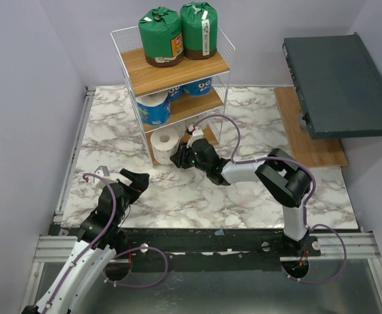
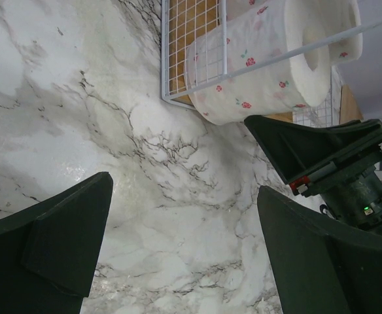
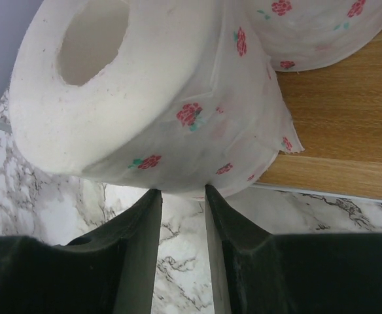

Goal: Place and organize the paper towels onto the shelf
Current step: Place the paper towel on the shelf.

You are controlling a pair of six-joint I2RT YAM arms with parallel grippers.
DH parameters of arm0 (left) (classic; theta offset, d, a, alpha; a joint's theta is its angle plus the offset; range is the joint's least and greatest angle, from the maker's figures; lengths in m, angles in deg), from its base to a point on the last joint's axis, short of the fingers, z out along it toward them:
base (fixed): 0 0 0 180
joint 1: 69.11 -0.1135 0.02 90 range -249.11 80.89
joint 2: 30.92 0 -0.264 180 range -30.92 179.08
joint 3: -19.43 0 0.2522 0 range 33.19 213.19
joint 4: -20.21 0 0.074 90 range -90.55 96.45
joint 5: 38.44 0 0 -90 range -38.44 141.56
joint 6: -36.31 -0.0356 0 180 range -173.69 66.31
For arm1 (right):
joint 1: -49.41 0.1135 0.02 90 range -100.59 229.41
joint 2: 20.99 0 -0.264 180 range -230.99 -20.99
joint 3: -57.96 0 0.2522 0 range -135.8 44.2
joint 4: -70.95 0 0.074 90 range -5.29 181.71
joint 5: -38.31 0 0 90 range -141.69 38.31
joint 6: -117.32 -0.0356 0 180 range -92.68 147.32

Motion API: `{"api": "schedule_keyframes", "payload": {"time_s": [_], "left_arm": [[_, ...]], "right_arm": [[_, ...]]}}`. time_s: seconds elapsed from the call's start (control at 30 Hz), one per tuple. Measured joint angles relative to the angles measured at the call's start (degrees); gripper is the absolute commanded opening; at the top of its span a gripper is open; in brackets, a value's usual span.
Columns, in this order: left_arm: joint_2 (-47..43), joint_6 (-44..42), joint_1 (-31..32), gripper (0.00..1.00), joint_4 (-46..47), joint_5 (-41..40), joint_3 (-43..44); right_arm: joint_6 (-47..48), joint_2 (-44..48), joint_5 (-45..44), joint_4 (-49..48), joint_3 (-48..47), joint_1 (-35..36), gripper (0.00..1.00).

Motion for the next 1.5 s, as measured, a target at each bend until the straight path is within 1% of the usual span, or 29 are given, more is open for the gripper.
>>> {"api": "schedule_keyframes", "payload": {"time_s": [0.2,0.37,0.6,0.7,0.87,1.0,1.1,1.27,1.5], "left_arm": [[-0.3,0.0,0.0,0.96,-0.3,0.0,-0.1],[-0.4,0.0,0.0,0.96,-0.4,-0.1,-0.1],[0.1,-1.8,0.0,0.96,0.8,-1.5,0.0],[1.5,-4.3,0.0,0.93,3.0,-1.9,0.4],[4.4,-10.8,0.0,0.84,13.3,-3.2,1.3],[6.8,-15.6,0.0,0.82,23.4,-5.0,1.3],[10.7,-18.6,0.0,0.82,30.8,-5.2,1.4],[17.7,-23.6,0.0,0.82,35.5,-5.0,3.3],[22.6,-31.6,0.0,0.68,41.9,-5.0,4.3]], "right_arm": [[-0.7,-1.9,1.2,0.0,-1.9,0.0,0.37],[-0.8,-1.3,1.6,0.0,-1.4,0.1,0.38],[0.0,8.1,0.2,1.7,4.3,0.1,0.38],[0.1,10.8,-1.0,1.6,5.2,-0.1,0.38],[-0.3,10.3,-1.6,1.6,5.9,-1.4,0.37],[-0.6,8.5,-1.6,1.6,5.9,-2.3,0.37],[-0.6,7.2,-1.5,1.6,5.9,-2.9,0.38],[-0.5,6.4,-1.2,1.7,5.8,-3.5,0.38],[-0.7,6.4,-0.3,1.0,5.7,-3.5,0.38]]}}
